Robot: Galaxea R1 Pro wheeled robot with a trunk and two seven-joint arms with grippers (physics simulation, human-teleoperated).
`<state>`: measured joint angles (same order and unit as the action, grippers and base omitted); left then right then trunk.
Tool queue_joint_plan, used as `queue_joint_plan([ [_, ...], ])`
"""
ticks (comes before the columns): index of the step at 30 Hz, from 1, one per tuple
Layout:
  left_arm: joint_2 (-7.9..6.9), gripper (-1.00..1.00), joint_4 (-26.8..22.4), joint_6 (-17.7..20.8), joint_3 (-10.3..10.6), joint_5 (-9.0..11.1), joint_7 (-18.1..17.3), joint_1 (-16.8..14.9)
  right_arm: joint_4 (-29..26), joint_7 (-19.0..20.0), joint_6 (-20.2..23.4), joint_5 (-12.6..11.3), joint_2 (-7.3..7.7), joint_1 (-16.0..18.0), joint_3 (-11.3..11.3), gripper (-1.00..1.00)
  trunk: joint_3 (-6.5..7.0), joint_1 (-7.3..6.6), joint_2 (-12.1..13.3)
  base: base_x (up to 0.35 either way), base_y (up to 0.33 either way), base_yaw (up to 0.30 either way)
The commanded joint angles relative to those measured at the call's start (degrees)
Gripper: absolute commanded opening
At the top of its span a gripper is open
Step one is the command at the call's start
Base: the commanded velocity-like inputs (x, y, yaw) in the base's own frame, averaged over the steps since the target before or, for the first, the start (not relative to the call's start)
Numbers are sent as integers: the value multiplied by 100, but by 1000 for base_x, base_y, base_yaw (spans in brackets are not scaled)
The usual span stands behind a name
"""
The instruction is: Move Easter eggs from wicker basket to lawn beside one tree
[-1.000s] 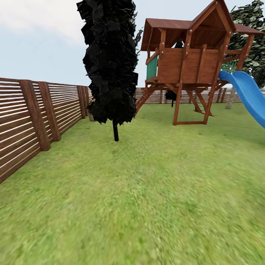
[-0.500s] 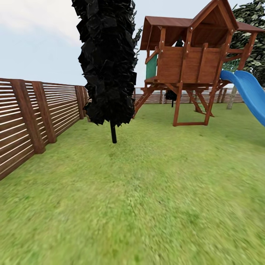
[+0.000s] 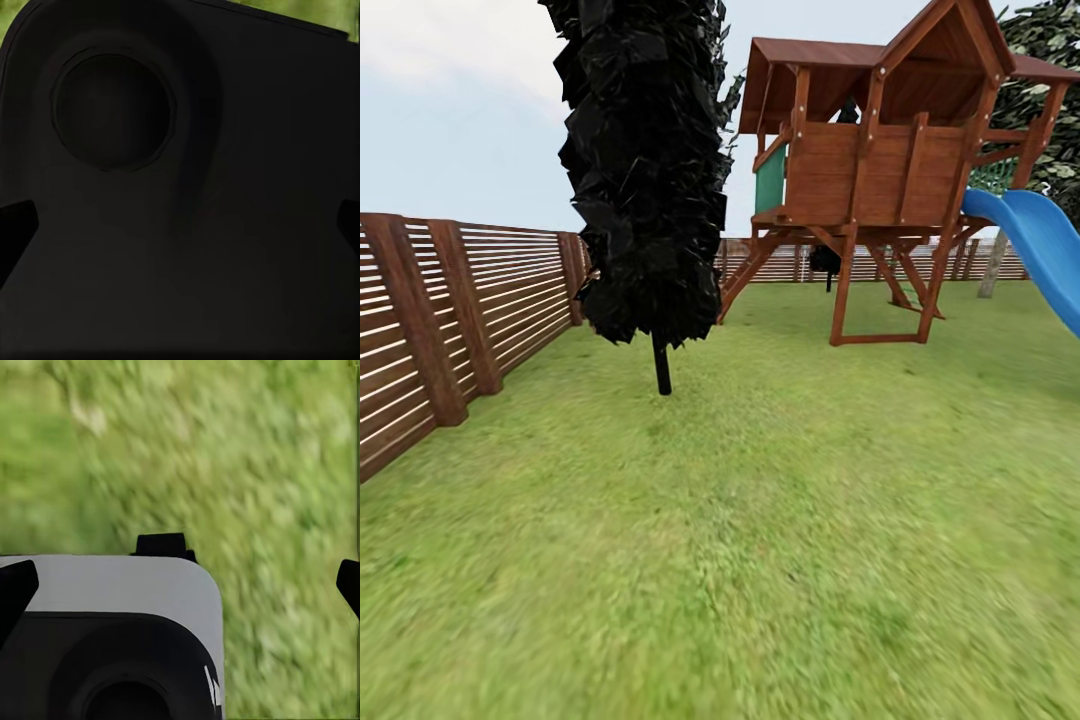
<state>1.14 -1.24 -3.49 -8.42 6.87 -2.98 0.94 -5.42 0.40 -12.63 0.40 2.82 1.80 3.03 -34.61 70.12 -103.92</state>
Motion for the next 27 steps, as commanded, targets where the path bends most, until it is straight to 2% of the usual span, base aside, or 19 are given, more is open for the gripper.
queue_joint_plan([
  [1, 0, 100, -8, -2, -20, 60, -28, 3, 6, 4, -20, 4, -1, 2, 28, 100, -5, 3, -2, 327, -109, 0],
  [27, 0, 100, -8, -2, -20, 60, -28, 3, 7, 4, -20, 4, -7, 4, 30, 100, -5, 3, -2, 327, -109, 0],
])
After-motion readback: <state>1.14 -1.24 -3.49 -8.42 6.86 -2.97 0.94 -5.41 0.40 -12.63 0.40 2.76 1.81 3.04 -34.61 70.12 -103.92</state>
